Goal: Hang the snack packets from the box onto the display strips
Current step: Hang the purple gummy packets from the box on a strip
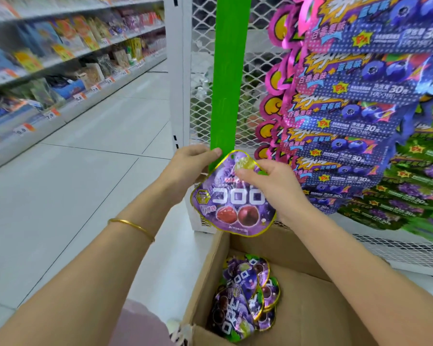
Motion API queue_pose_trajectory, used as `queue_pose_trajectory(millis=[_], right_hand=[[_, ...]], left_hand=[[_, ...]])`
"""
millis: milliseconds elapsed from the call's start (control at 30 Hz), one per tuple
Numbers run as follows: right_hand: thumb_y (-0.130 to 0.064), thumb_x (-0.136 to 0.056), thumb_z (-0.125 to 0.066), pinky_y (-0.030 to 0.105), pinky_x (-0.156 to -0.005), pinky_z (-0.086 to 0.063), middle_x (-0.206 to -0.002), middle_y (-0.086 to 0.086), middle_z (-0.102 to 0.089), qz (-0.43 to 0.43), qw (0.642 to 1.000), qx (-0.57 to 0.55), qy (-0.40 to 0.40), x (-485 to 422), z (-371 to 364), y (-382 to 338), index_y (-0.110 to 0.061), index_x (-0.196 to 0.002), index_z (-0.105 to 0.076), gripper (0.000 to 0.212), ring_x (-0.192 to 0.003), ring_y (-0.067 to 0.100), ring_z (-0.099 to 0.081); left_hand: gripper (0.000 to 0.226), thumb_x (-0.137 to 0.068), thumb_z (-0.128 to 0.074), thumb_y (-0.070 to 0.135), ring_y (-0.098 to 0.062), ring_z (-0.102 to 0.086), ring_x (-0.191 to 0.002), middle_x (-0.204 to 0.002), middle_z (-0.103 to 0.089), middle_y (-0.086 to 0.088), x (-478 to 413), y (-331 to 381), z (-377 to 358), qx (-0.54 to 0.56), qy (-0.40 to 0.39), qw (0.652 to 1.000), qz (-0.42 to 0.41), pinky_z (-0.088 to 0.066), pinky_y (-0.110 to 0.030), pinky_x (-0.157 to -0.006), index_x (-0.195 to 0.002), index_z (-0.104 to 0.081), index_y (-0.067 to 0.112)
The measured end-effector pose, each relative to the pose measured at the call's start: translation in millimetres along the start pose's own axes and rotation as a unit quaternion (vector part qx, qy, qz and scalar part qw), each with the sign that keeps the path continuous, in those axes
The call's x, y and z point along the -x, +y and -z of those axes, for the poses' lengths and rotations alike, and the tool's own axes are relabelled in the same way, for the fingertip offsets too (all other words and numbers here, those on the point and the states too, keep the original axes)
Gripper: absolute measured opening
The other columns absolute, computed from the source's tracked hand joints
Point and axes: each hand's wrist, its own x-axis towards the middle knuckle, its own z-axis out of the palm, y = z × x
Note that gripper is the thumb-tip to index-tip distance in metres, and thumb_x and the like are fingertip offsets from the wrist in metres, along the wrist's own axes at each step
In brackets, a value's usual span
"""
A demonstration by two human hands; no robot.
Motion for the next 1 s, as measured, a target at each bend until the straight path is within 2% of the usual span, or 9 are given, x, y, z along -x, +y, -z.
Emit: queue_pose_trajectory(millis=[133, 200, 333, 400, 467, 567, 667, 800, 1000], right_hand=[[-0.024, -0.081, -0.071, 0.031, -0.059, -0.024, -0.056, 0.005, -0.035, 0.009, 0.999, 0.035, 0.011, -8, -6, -7, 0.002, -0.061, -0.053, 0.037, -0.059, 0.016, -0.033], [-0.026, -0.081, -0.07, 0.032, -0.058, -0.023, -0.054, 0.003, -0.033, 0.014, 0.998, 0.054, 0.02, -9, -7, -8, 0.001, -0.062, -0.055, 0.036, -0.058, 0.016, -0.031], [-0.034, -0.081, -0.069, 0.034, -0.057, -0.021, -0.049, 0.001, -0.025, 0.004, 0.992, 0.11, 0.055, -11, -12, -7, 0.013, -0.071, -0.059, 0.049, -0.054, 0.018, -0.026], [-0.035, -0.081, -0.068, 0.035, -0.057, -0.019, -0.043, -0.004, -0.02, -0.003, 0.991, 0.118, 0.066, -10, -14, -6, 0.006, -0.055, -0.053, 0.05, -0.051, 0.018, -0.021], [-0.035, -0.081, -0.067, 0.036, -0.058, -0.016, -0.036, -0.003, -0.015, -0.007, 0.989, 0.122, 0.081, -9, -17, -6, -0.012, -0.044, -0.035, 0.055, -0.048, 0.018, -0.016], [-0.037, -0.082, -0.066, 0.037, -0.058, -0.016, -0.034, -0.002, -0.016, 0.002, 0.987, 0.125, 0.103, -9, -20, -3, -0.018, -0.035, -0.027, 0.064, -0.047, 0.018, -0.015], [-0.037, -0.082, -0.065, 0.037, -0.058, -0.016, -0.034, -0.001, -0.019, 0.008, 0.985, 0.124, 0.123, -8, -21, 0, -0.018, -0.033, -0.033, 0.062, -0.048, 0.018, -0.015], [-0.033, -0.084, -0.064, 0.037, -0.058, -0.015, -0.033, -0.001, -0.02, 0.033, 0.983, 0.109, 0.144, -7, -22, -2, -0.019, -0.035, -0.022, 0.066, -0.048, 0.019, -0.016], [-0.03, -0.084, -0.063, 0.036, -0.058, -0.017, -0.033, 0.0, -0.02, 0.024, 0.981, 0.124, 0.146, -9, -21, 1, -0.017, -0.032, -0.028, 0.063, -0.048, 0.018, -0.016]], left_hand=[[0.024, -0.089, -0.058, 0.022, -0.006, -0.048, -0.044, -0.045, -0.052, 0.01, 0, 2, -2, 0.015, -0.007, 1.0, 0.019, -0.036, -0.019, -0.048, -0.066, -0.056, 0.015], [0.022, -0.088, -0.061, 0.024, -0.009, -0.052, -0.05, -0.052, -0.057, 0.005, 0, 1, -2, 0.021, -0.003, 1.0, 0.023, -0.04, -0.02, -0.053, -0.068, -0.059, 0.016], [0.023, -0.088, -0.06, 0.025, -0.011, -0.054, -0.05, -0.055, -0.059, 0.003, 1, 0, -3, 0.024, -0.012, 0.999, 0.024, -0.04, -0.023, -0.055, -0.068, -0.06, 0.015], [0.026, -0.089, -0.059, 0.025, -0.011, -0.053, -0.049, -0.054, -0.058, 0.002, 3, 0, -5, 0.027, -0.018, 0.999, 0.018, -0.041, -0.022, -0.053, -0.066, -0.059, 0.015], [0.027, -0.09, -0.058, 0.025, -0.013, -0.052, -0.05, -0.057, -0.058, 0.0, 4, 0, -7, 0.034, -0.021, 0.999, 0.014, -0.041, -0.022, -0.053, -0.065, -0.058, 0.015], [0.022, -0.09, -0.058, 0.026, -0.019, -0.055, -0.057, -0.071, -0.061, -0.01, 4, -1, -7, 0.048, -0.018, 0.999, 0.02, -0.043, -0.027, -0.06, -0.072, -0.06, 0.012], [0.023, -0.09, -0.059, 0.026, -0.019, -0.059, -0.057, -0.072, -0.063, -0.011, 4, -1, -8, 0.056, -0.019, 0.998, 0.027, -0.046, -0.026, -0.06, -0.074, -0.061, 0.01], [0.023, -0.09, -0.058, 0.026, -0.025, -0.062, -0.064, -0.076, -0.066, -0.015, 5, 1, -11, 0.068, -0.024, 0.997, 0.041, -0.051, -0.034, -0.071, -0.082, -0.062, 0.005], [0.025, -0.089, -0.061, 0.027, -0.029, -0.063, -0.075, -0.087, -0.066, -0.021, 5, 2, -14, 0.081, -0.011, 0.995, 0.054, -0.052, -0.041, -0.078, -0.089, -0.063, 0.002]])
